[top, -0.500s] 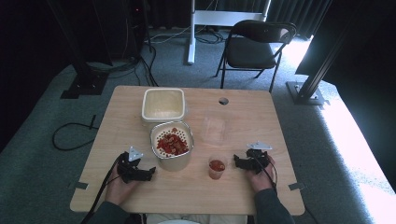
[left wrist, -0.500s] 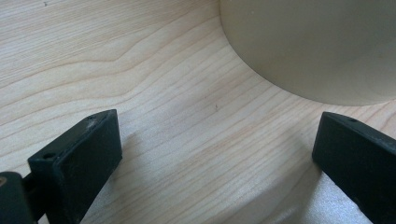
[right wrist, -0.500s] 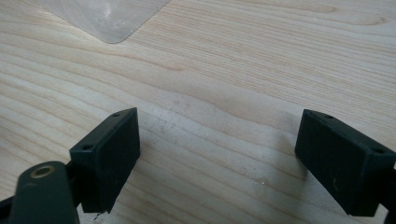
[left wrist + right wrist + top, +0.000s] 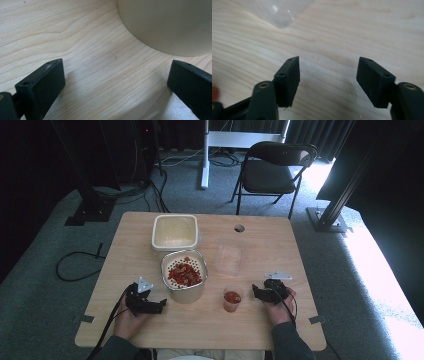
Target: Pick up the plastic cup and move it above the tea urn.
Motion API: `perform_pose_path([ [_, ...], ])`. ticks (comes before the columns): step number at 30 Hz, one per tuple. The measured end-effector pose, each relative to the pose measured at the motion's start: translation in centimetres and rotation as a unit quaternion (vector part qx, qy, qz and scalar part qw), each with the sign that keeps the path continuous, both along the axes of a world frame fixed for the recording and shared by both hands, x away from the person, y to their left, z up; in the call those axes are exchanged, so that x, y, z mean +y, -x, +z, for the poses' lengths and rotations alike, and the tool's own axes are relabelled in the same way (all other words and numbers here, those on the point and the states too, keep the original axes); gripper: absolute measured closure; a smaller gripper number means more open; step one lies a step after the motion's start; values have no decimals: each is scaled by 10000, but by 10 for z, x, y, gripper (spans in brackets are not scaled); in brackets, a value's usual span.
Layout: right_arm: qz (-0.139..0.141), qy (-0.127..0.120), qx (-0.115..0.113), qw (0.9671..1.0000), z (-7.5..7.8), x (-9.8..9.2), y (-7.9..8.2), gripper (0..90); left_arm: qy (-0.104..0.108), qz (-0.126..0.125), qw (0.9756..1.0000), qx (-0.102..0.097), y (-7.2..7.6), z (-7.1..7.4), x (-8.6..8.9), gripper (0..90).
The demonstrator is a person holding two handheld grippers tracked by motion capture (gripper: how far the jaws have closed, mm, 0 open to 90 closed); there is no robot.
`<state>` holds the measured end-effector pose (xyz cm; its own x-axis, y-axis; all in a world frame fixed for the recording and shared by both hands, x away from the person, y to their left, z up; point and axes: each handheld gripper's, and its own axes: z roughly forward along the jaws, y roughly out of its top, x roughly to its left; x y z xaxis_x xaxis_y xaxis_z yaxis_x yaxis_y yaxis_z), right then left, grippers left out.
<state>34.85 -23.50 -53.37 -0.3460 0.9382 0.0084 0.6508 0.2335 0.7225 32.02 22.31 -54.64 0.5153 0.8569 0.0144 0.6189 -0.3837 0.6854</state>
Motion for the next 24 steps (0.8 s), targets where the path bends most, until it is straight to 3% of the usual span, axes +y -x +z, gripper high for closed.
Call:
perform_pose_path([
  [6,158,-213,-166,9995,19,14,-8,441,4,-2,10000,-1,0,0,0,20],
  [11,335,-171,-338,9987,35,38,-24,490,9,1,10000,0,0,0,0,20],
  [13,354,-160,-350,9986,37,41,-27,491,21,10,10000,-5,0,0,0,20],
  [14,296,-98,-322,9990,38,49,-39,492,13,5,10000,3,0,0,0,20],
  [18,202,-187,-110,9996,35,54,-54,509,17,8,10000,-2,0,0,0,20],
  [19,148,-252,-115,9995,35,54,-56,520,14,9,10000,-1,0,0,0,20],
  [20,56,-528,-160,9985,37,52,-57,529,13,7,10000,0,0,0,0,20],
  [24,55,-763,-205,9969,39,55,-60,507,14,5,10000,0,0,0,0,20],
])
